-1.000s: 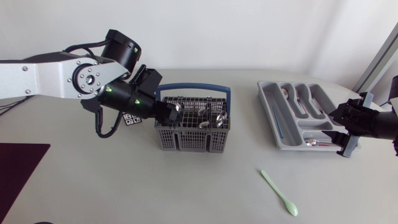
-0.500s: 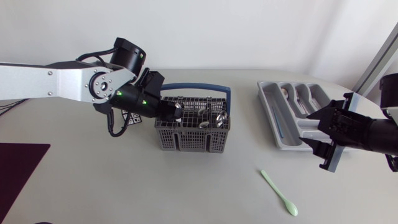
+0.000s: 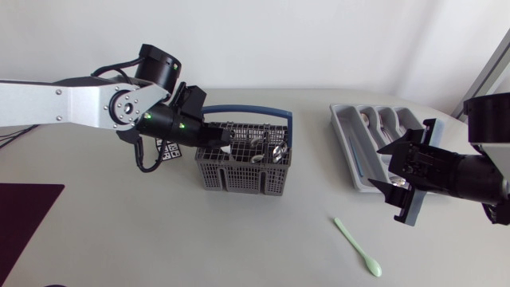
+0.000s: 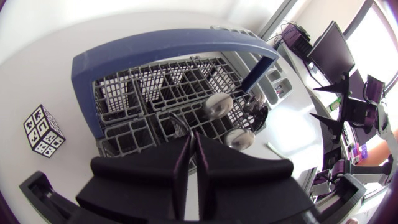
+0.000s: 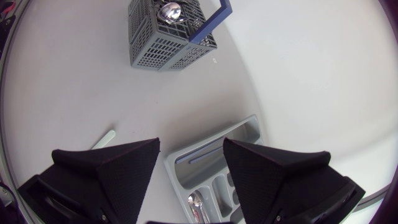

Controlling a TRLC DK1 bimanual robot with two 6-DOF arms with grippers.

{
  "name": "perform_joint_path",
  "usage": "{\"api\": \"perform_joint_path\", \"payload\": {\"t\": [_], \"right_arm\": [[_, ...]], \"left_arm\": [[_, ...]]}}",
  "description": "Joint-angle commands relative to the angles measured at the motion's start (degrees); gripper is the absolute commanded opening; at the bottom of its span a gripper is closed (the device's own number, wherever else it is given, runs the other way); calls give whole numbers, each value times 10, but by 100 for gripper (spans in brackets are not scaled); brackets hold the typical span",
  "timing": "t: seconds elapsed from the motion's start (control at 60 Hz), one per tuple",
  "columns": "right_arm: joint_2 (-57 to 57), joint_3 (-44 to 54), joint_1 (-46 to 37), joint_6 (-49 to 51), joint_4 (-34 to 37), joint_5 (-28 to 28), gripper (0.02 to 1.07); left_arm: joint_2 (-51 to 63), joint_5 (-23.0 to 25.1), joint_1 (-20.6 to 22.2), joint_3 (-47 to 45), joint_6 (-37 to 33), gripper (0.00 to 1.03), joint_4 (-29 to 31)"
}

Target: Transfer all utensils from the basket to the drawer tray.

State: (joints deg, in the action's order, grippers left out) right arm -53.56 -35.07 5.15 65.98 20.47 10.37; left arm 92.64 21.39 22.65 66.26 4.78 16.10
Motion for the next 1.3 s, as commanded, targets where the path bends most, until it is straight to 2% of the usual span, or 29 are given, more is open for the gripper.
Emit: {"api": "perform_joint_path", "payload": {"t": [0.0,0.2,0.283,0.383,0.6,0.85,1.033,1.283], "right_arm": [[6,10,11,-12,9,-7,77],[8,6,50,-26,18,-27,77],[8,5,72,-35,20,-40,77],[12,1,94,-44,26,-49,77],[10,-39,124,-91,59,-45,77],[6,-81,162,-154,96,-10,77],[-8,-98,188,-191,99,-1,77],[-39,-88,213,-227,85,-10,77]], "left_arm": [[-32,6,-8,-15,14,4,5],[-47,25,-9,13,19,4,51],[-46,56,-19,41,21,4,87],[-53,70,-25,67,17,4,125],[-85,78,-30,107,4,4,198],[-110,89,-34,142,-10,4,270],[-113,89,-43,132,-21,4,273],[-113,83,-38,78,-32,4,226]]}}
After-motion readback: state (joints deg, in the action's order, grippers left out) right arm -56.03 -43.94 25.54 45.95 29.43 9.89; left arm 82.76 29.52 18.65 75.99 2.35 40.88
